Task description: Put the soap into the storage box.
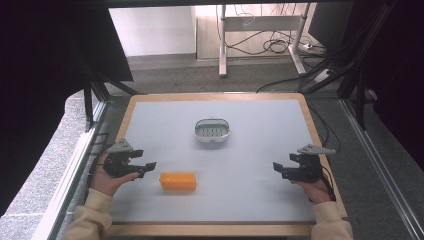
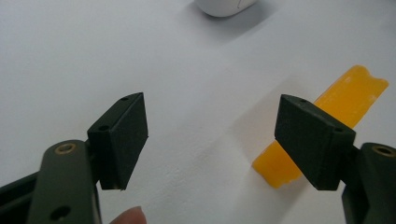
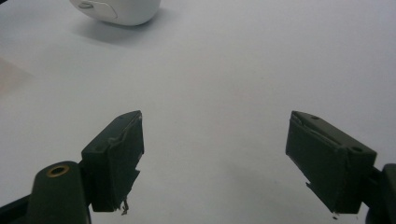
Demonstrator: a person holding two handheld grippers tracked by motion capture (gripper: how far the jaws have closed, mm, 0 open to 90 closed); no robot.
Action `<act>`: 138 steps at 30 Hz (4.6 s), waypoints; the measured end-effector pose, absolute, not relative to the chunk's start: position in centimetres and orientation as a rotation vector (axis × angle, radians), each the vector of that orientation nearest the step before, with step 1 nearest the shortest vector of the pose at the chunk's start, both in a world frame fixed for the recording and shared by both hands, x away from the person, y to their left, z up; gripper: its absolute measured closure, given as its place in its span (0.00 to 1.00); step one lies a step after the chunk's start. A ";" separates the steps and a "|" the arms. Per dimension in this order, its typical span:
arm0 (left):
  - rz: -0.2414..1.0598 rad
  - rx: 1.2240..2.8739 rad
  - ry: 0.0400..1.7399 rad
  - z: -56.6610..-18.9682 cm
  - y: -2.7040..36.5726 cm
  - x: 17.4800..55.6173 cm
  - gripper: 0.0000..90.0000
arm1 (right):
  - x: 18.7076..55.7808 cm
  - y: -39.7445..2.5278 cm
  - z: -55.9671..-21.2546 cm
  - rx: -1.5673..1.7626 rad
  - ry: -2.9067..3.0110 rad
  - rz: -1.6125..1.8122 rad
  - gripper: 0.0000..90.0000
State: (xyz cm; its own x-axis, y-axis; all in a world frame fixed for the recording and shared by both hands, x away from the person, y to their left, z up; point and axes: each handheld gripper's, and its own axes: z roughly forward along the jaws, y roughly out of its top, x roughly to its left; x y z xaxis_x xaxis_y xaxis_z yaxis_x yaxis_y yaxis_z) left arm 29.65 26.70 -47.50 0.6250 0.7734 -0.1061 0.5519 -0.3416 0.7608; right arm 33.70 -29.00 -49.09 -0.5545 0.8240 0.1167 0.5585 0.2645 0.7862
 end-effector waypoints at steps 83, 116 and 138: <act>0.108 2.489 0.550 -46.9 18.4 30.5 0.29 | 33.3 -27.3 -50.5 1.209 2.297 1.076 0.22; 0.026 2.647 0.523 -49.3 17.2 31.9 0.57 | 33.4 -27.2 -50.8 1.210 2.297 1.044 0.22; 0.038 2.636 0.489 -48.3 17.7 32.5 0.69 | 33.4 -27.2 -50.7 1.212 2.289 1.041 0.22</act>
State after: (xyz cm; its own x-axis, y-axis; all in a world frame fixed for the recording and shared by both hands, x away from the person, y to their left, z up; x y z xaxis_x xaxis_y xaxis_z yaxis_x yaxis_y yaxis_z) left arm 32.49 17.67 -48.27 0.9365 0.3462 -0.0550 0.3338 -0.8326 0.4420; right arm 33.39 -27.24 -50.70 -0.5737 0.8184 0.0330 0.5625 0.3644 0.7422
